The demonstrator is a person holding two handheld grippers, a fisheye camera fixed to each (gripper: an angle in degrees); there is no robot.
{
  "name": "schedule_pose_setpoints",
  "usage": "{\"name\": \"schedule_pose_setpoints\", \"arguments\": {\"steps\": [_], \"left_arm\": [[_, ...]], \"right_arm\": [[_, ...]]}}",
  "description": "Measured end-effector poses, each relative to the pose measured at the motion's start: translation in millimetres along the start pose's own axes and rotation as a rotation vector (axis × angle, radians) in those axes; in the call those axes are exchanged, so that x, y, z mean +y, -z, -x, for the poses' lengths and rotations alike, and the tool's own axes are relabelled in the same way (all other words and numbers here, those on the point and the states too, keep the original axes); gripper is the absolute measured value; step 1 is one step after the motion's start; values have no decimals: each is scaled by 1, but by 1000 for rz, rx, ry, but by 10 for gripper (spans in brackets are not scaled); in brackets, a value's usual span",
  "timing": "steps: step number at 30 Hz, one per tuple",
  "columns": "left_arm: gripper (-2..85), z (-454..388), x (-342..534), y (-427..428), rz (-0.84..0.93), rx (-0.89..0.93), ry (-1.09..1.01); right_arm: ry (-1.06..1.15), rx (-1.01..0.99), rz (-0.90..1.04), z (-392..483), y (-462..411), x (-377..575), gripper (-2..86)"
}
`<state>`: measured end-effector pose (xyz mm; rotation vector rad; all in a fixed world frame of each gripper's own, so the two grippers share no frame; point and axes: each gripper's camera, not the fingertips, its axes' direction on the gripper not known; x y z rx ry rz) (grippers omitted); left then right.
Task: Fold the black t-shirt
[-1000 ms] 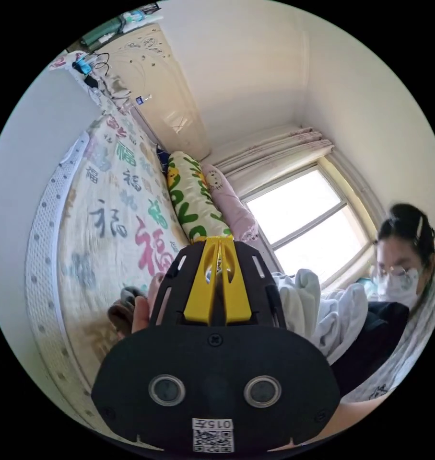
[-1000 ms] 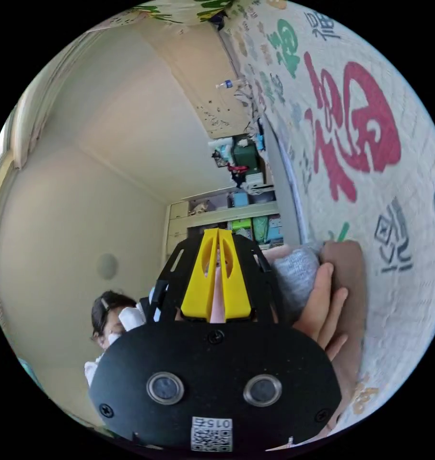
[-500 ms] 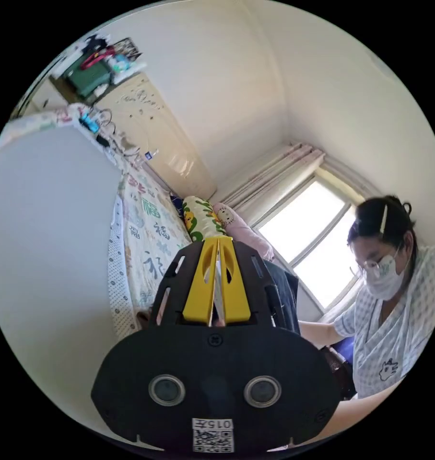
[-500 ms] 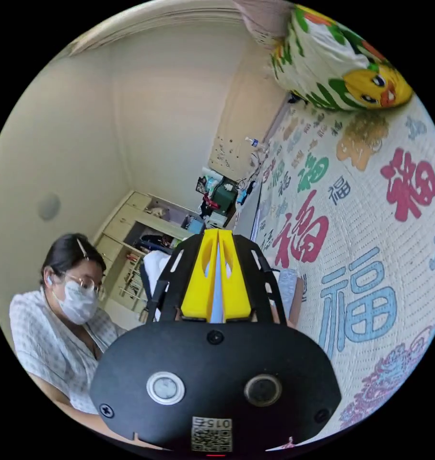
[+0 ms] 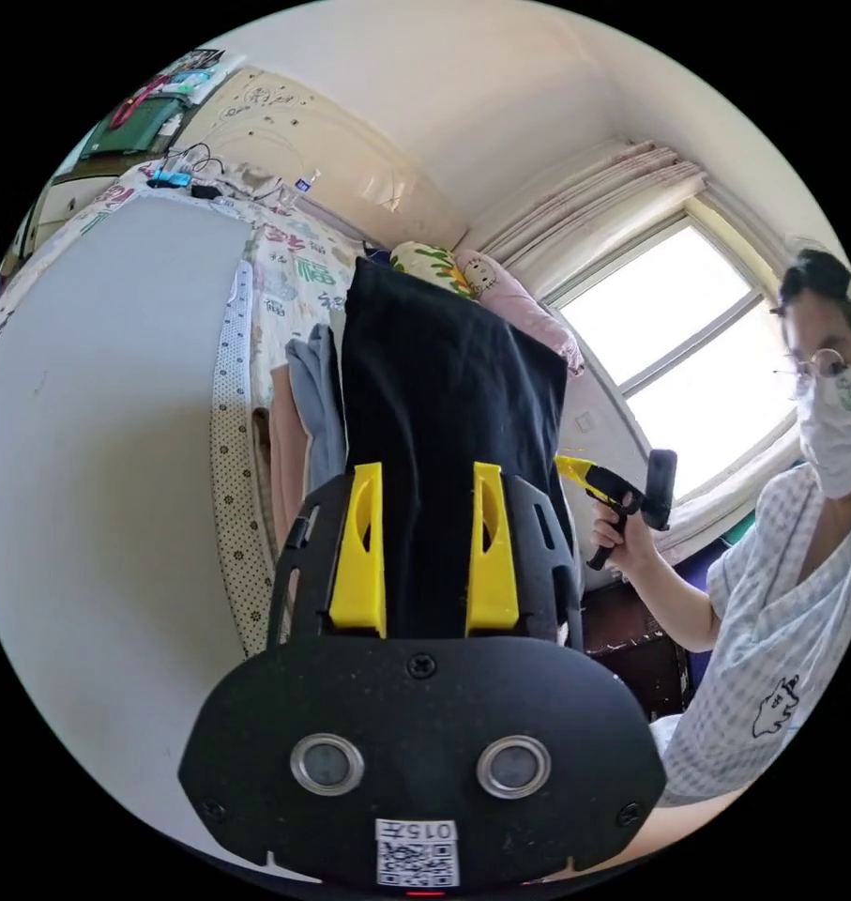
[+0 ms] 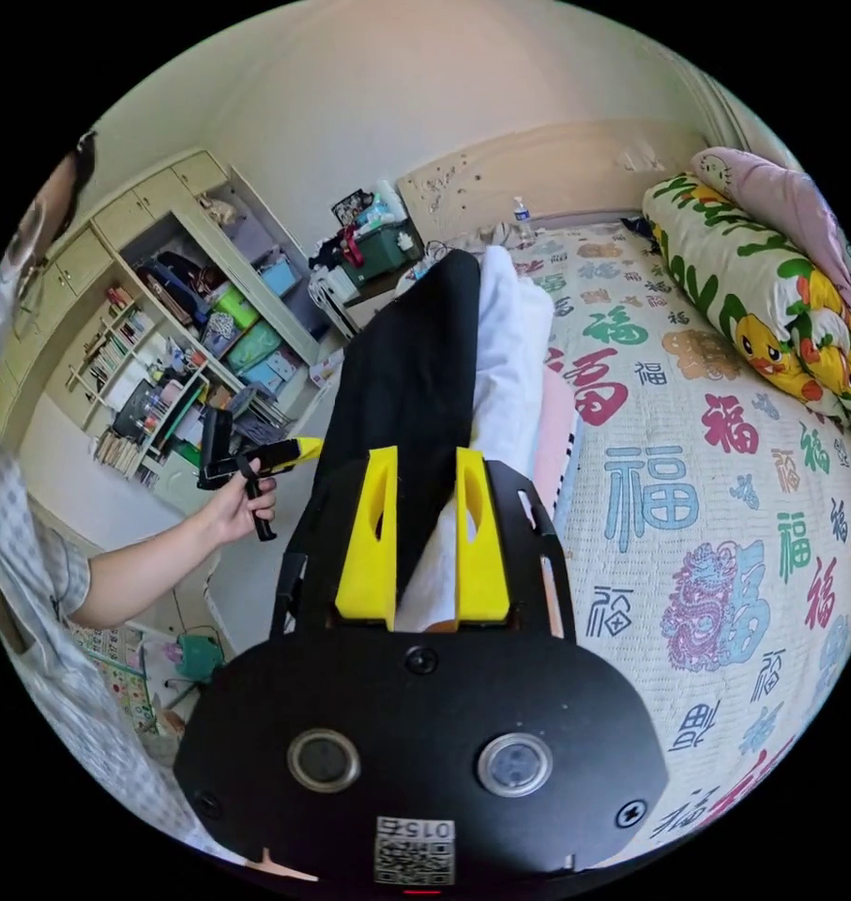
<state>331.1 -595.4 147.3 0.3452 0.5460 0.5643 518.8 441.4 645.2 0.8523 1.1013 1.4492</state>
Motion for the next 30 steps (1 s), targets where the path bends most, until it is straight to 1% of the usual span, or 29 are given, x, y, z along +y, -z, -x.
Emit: {"name": "schedule_pose_setpoints", "arguments": {"steps": [2,4,5,6,8,10,13,15,17,18,19,21,23,25,27,28,30], "left_arm": [[98,-5,-1,-6,40,-35,1],[58,-9,1,-4,34,-38,-7],[32,-11,4,3,28,-62,3],[10,-14,10,13,2,-76,-5],[0,-14,19,29,-27,-44,-10],[-4,-10,28,45,-61,16,-12],[-7,-3,42,84,-155,173,-53],[-8,9,56,123,-259,344,-61],[-9,21,71,160,-342,455,-78],[-9,29,82,186,-392,508,-96],[-9,34,87,200,-413,530,-106],[-9,60,109,254,-443,604,-113],[-9,82,124,297,-423,641,-106],[-8,97,141,345,-389,632,-126],[-8,118,163,408,-304,563,-130],[-8,124,169,422,-277,539,-126],[-8,145,194,463,-129,450,-94]], "right_arm": [[-16,25,-20,4,18,-11,70],[-10,33,9,12,34,-23,36],[-3,49,31,19,46,-31,13],[16,58,13,28,63,-37,6],[27,53,-14,38,90,-47,-2],[22,4,-46,46,118,-56,-6],[18,-92,-97,67,165,-74,-9],[64,-112,-136,105,199,-86,-9],[97,-120,-171,139,219,-93,-9],[104,-150,-199,162,230,-96,-9],[103,-165,-210,173,235,-97,-9],[70,-208,-238,221,242,-98,-9],[8,-244,-249,260,236,-92,-9],[-37,-269,-253,299,224,-81,-9],[-141,-332,-256,339,196,-63,-9],[-185,-359,-251,345,186,-58,-9],[-331,-459,-191,373,145,-44,-8]]}}
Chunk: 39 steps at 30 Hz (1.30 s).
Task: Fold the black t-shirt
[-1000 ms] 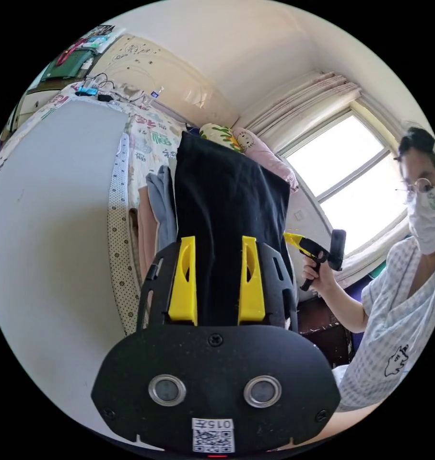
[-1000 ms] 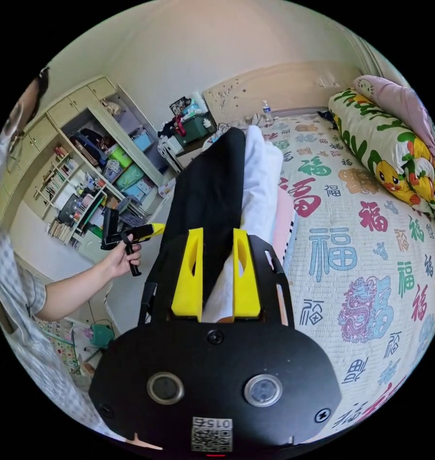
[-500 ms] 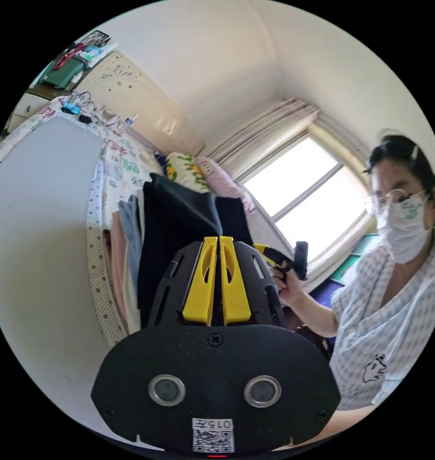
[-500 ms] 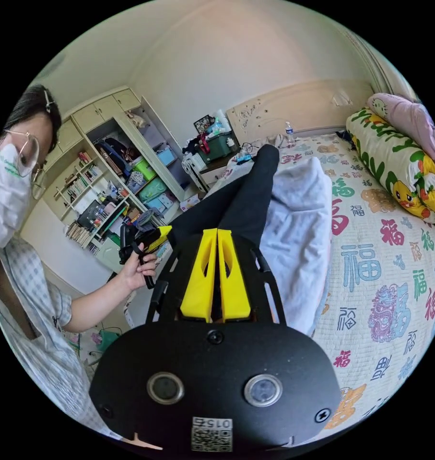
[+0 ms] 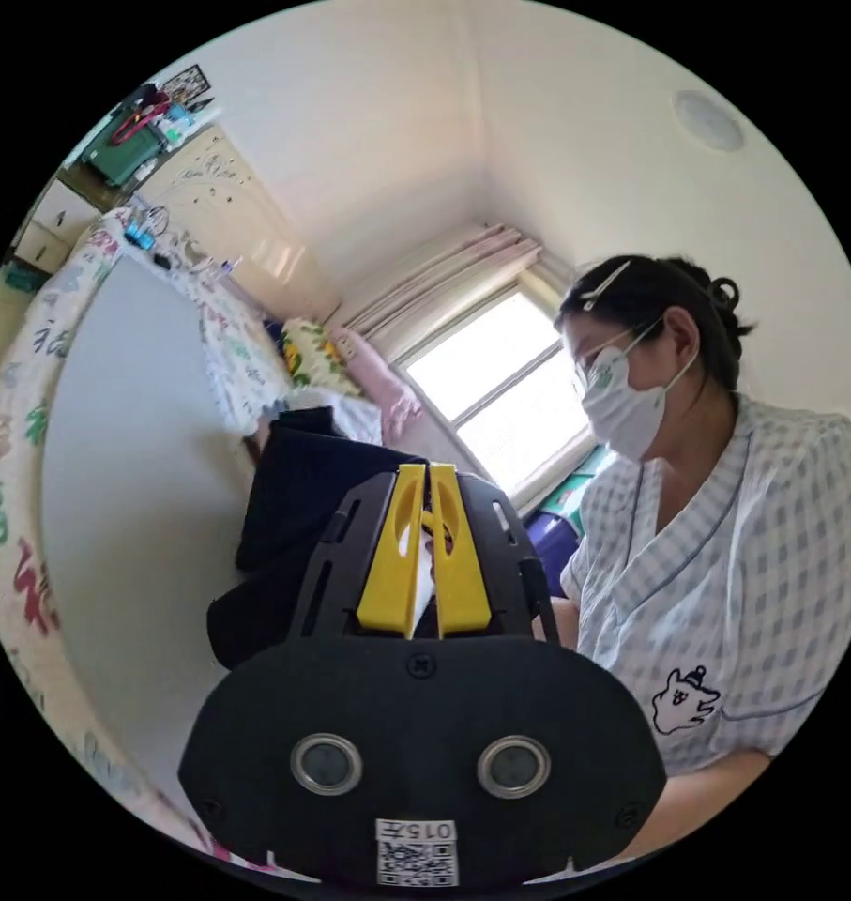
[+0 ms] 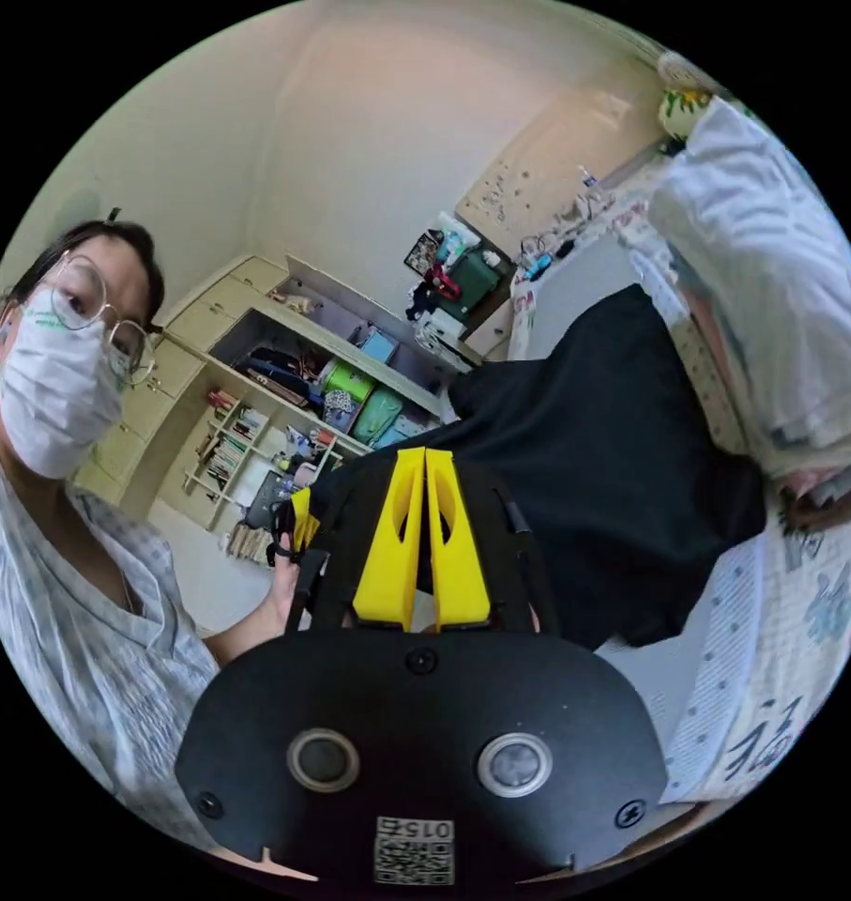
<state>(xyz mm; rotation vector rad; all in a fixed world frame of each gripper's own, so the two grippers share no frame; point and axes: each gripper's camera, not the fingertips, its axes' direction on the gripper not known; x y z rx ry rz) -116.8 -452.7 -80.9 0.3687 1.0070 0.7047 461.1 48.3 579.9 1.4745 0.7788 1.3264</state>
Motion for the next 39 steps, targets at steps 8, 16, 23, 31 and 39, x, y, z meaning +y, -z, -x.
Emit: {"name": "schedule_pose_setpoints", "arguments": {"steps": [8,16,23,31,39], "left_arm": [[-8,17,110,85,-12,-95,244],[-8,42,168,89,-202,-49,164],[-7,134,234,49,-405,401,91],[-7,139,248,60,-342,304,-19],[-7,139,234,78,-259,222,-97]], "right_arm": [[39,77,390,53,-66,20,-6],[119,251,489,35,12,-12,-7],[157,130,509,-43,41,11,-6],[37,-5,376,-64,68,27,-5],[44,-44,383,-49,92,21,-5]]}}
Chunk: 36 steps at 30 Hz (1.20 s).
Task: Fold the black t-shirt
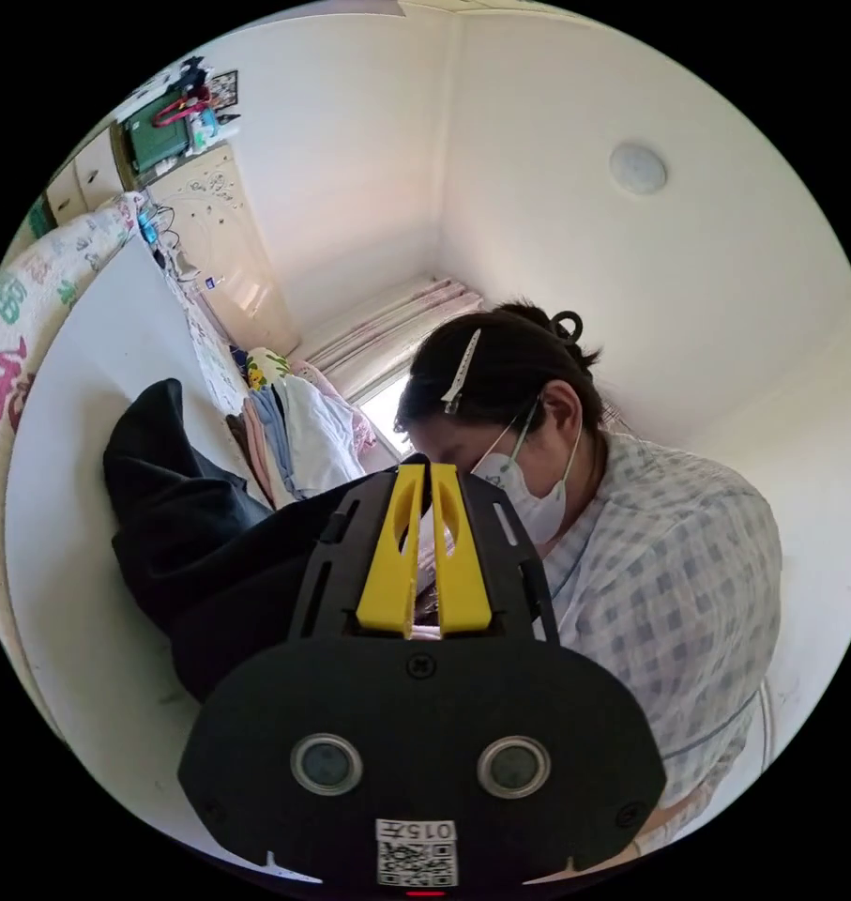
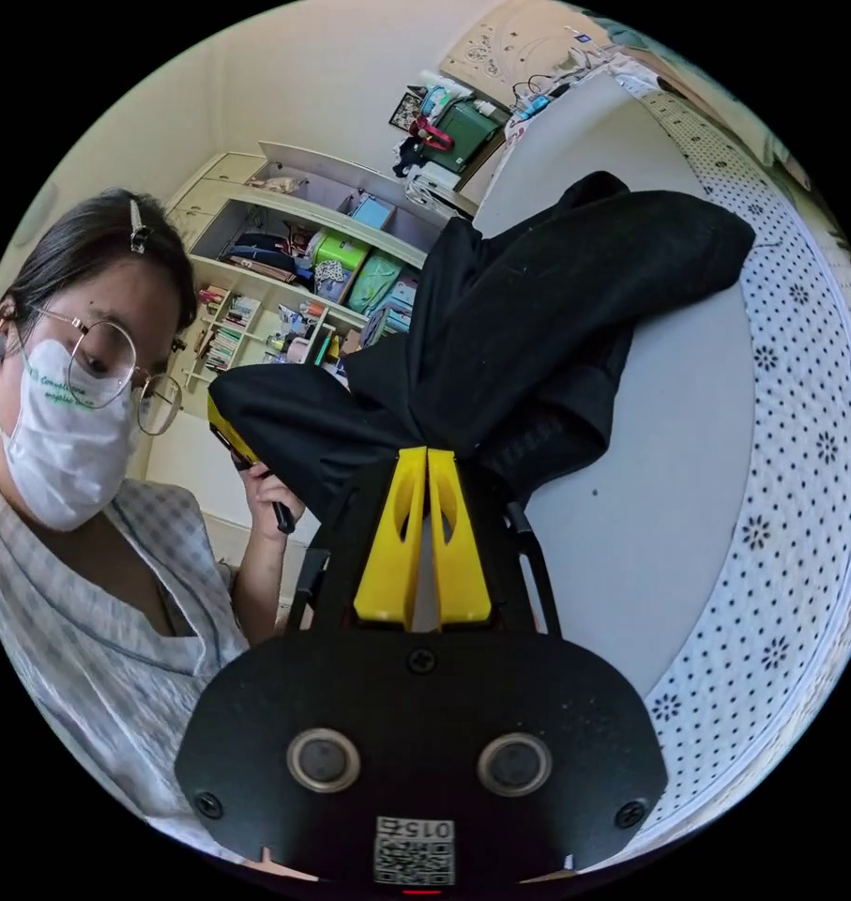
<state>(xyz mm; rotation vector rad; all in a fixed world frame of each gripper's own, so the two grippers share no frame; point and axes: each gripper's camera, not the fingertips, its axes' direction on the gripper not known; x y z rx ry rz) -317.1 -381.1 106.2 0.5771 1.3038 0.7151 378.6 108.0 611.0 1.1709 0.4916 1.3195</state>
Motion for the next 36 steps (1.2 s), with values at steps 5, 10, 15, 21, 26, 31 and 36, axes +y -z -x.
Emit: {"name": "schedule_pose_setpoints", "arguments": {"steps": [5,10,15,21,26,31,36], "left_arm": [[-6,-11,5,11,35,-16,-47],[-7,-11,42,34,-88,65,-75],[-7,-24,81,47,-132,133,-143],[-7,-39,104,71,-161,-34,-130],[-7,-42,120,71,-124,-47,-119],[-6,-51,128,69,-145,-66,-43],[-6,-40,114,59,-79,-113,-204]], "right_arm": [[36,-20,-26,16,18,8,-5],[126,-70,-129,38,47,29,-5],[248,124,-273,85,75,66,-6],[316,328,-505,125,95,113,-5],[185,373,-348,121,91,87,-5],[217,493,-131,134,63,61,-6],[252,436,-44,131,63,44,-6]]}}
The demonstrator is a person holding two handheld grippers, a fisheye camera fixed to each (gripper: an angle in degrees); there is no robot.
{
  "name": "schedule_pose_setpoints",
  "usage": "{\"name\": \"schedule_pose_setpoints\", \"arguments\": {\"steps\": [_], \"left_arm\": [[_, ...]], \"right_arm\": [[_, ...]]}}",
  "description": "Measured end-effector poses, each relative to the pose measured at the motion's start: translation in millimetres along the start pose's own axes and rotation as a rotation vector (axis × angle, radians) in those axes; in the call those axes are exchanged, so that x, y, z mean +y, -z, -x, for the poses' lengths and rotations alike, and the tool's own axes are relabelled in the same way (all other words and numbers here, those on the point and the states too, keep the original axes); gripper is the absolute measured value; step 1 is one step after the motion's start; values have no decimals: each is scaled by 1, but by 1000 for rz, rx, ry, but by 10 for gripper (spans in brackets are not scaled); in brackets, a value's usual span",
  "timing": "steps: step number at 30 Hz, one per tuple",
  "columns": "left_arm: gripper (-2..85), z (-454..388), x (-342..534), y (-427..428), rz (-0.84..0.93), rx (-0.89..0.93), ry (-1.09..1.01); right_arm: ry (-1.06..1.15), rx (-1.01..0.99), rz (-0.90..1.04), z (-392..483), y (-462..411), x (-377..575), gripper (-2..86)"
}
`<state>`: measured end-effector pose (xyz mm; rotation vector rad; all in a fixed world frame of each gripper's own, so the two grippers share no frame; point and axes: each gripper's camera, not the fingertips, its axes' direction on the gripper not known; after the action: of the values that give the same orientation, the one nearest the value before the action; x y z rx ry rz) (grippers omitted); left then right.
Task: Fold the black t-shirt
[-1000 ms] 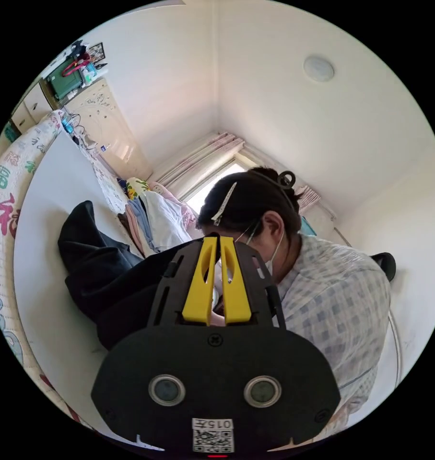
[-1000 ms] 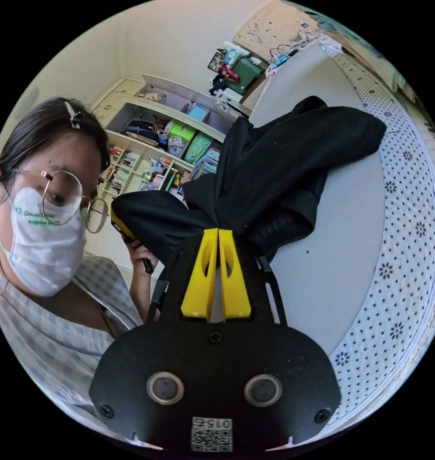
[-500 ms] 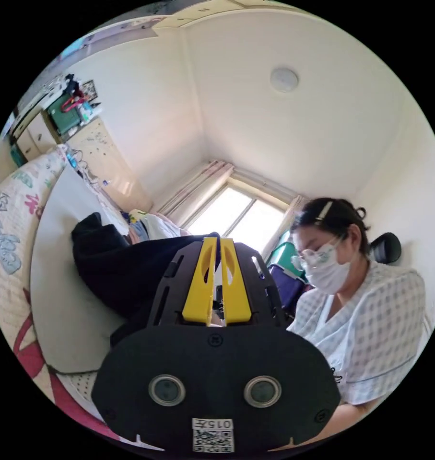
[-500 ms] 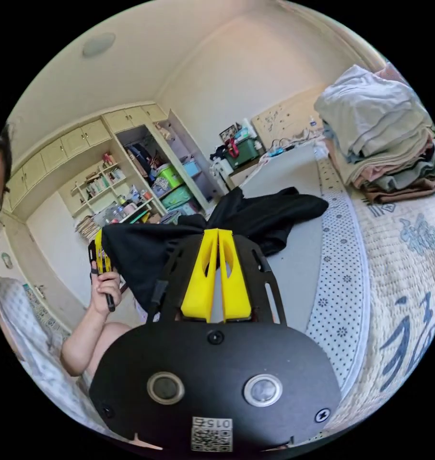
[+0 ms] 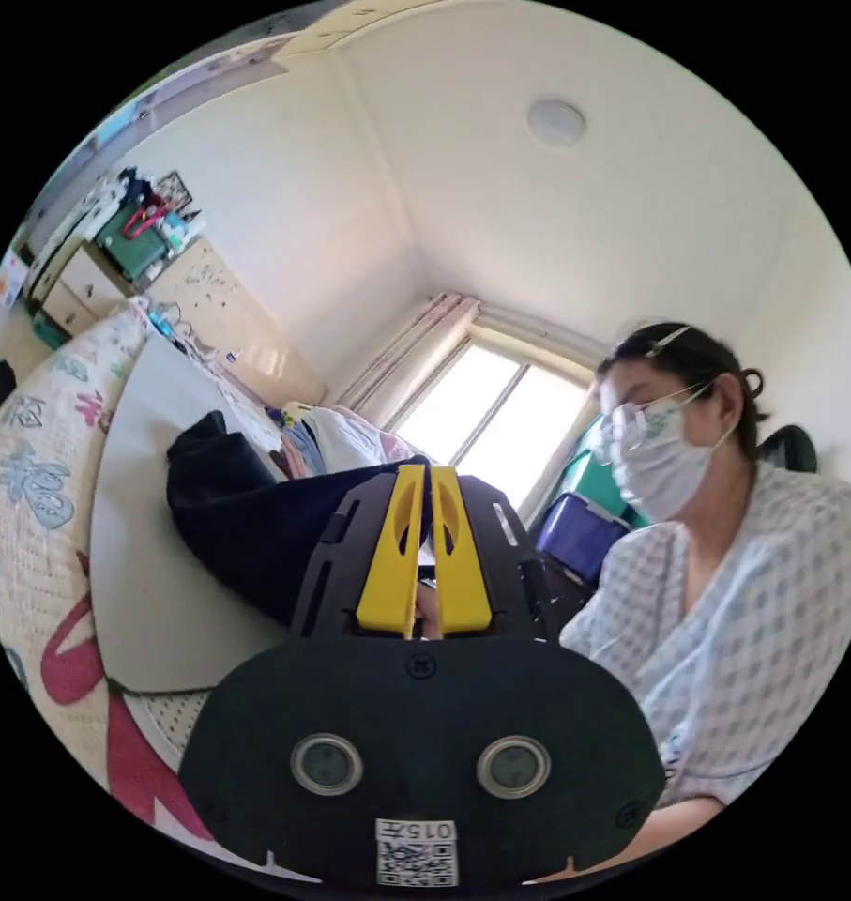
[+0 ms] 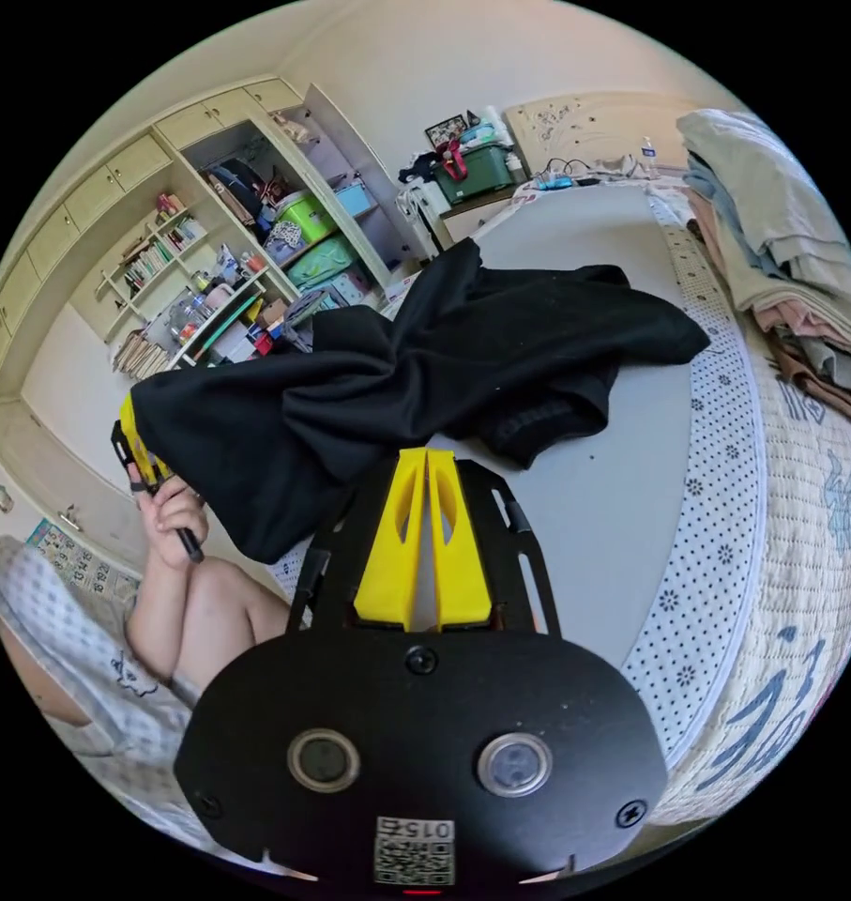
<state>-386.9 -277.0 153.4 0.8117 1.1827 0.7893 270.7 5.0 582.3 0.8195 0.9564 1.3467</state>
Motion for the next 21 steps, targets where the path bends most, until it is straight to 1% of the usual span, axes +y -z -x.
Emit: {"name": "schedule_pose_setpoints", "arguments": {"steps": [1,3,5,7,9,13,16,18,21], "left_arm": [[-6,4,-5,-3,31,41,-9],[-6,15,-27,-16,213,139,-69],[-6,27,-35,-19,244,167,-111],[-6,42,-32,-15,171,168,-97],[-6,54,-28,-16,117,216,-65],[-6,47,-27,-25,154,269,-66],[-6,23,-19,-21,146,201,-93],[-6,19,-9,-9,55,148,-56],[-6,22,-3,5,-53,180,-18]], "right_arm": [[-4,-23,18,-4,-1,-3,-6],[-37,-113,66,-22,-2,-9,-6],[-59,-98,8,-28,9,-7,-6],[-66,-65,-30,-29,16,-4,-6],[-50,-47,-16,-29,17,-6,-6],[-15,-70,-51,-32,29,-2,-6],[-62,-27,-118,-41,41,6,-5],[-123,23,-200,-49,54,14,-5],[-130,-3,-232,-58,62,18,-5]]}}
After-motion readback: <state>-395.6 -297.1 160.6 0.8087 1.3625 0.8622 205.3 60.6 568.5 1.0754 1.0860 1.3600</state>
